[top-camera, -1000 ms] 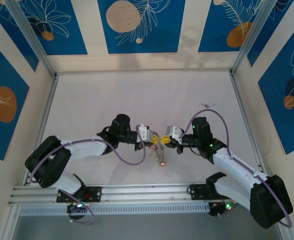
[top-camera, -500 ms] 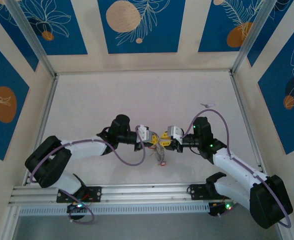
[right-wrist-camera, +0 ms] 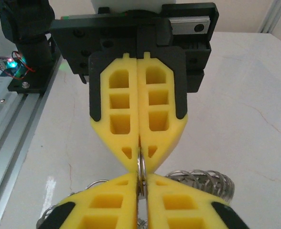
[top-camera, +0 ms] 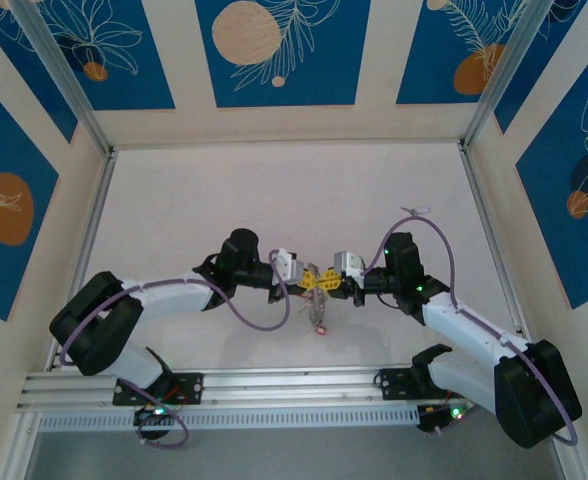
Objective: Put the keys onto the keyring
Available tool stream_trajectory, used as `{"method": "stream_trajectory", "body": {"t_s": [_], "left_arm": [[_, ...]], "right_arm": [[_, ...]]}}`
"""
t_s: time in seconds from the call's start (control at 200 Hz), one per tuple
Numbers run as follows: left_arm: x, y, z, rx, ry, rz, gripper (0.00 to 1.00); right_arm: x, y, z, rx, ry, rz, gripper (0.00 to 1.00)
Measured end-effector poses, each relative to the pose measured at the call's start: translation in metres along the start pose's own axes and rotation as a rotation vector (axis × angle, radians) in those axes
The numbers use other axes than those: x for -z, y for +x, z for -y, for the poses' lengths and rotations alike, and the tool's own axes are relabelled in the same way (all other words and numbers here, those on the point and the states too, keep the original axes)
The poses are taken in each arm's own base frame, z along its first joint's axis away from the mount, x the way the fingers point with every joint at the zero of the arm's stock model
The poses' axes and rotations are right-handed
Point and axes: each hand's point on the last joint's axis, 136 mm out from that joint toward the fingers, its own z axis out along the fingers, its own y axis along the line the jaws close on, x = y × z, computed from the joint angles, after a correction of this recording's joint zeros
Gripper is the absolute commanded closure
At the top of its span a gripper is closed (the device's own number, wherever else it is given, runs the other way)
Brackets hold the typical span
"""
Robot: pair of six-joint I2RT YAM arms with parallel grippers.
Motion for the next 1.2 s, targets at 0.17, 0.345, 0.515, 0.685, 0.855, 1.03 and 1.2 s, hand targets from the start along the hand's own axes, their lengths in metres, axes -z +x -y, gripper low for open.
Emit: {"method": "stream_trajectory", "body": {"t_s": [0.17,0.345,0.515,0.685,0.855,1.03,1.2], "left_arm": [[0.001,-0.001,-0.002,0.011,-0.007,0.004,0.88],[0.001,0.003,-0.006,0.004,-0.021,-0.033,0.83],[0.001,0.006,-0.009,-0.005,-0.029,-0.078,0.84],[0.0,0.005,-0.011,-0.015,-0.023,-0.106,0.85],[-0.002,0.007,-0.009,-0.024,-0.016,-0.127,1.0],[-0.002,0.007,-0.008,-0.041,-0.014,-0.124,1.0],[0.001,0.011,-0.007,-0.018,-0.016,-0.103,1.0]], "right_arm": [[-0.002,-0.002,0.003,0.011,0.002,0.008,1.0],[-0.003,0.004,0.005,0.018,0.025,-0.03,1.0],[-0.004,0.003,0.006,0.04,0.04,-0.1,1.0],[-0.004,-0.001,0.008,0.071,0.051,-0.173,1.0],[-0.004,0.002,0.008,0.081,0.056,-0.22,1.0],[-0.002,0.002,0.009,0.07,0.058,-0.209,0.76],[0.005,-0.004,0.011,0.053,0.064,-0.102,0.73]]}}
